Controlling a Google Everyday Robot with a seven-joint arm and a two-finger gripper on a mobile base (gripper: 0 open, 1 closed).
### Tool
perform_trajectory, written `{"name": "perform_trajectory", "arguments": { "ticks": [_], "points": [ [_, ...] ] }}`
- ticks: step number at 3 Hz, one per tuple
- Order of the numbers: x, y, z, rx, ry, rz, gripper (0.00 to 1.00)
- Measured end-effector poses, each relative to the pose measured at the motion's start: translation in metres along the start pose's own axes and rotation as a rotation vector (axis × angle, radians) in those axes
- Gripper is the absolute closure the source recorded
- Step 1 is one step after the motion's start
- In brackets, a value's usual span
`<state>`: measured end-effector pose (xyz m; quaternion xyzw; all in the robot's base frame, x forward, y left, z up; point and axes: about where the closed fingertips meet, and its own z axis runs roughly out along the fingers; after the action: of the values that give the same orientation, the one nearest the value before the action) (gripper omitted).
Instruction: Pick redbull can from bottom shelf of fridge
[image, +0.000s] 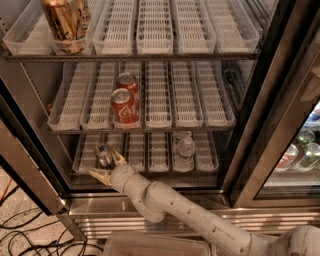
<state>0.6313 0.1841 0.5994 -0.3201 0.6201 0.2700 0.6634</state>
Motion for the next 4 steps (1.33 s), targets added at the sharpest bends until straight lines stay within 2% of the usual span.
{"name": "perform_trajectory", "arguments": {
  "ticks": [1, 3, 4],
  "points": [
    [-0.0002, -0.0001, 0.0009, -0.001, -0.001, 0.0, 0.49],
    [-0.0002, 0.0, 0.0009, -0.001, -0.001, 0.0, 0.96],
    [-0.0082, 0.0018, -0.0029, -0.025, -0.012, -0.001, 1.0]
  ]
}}
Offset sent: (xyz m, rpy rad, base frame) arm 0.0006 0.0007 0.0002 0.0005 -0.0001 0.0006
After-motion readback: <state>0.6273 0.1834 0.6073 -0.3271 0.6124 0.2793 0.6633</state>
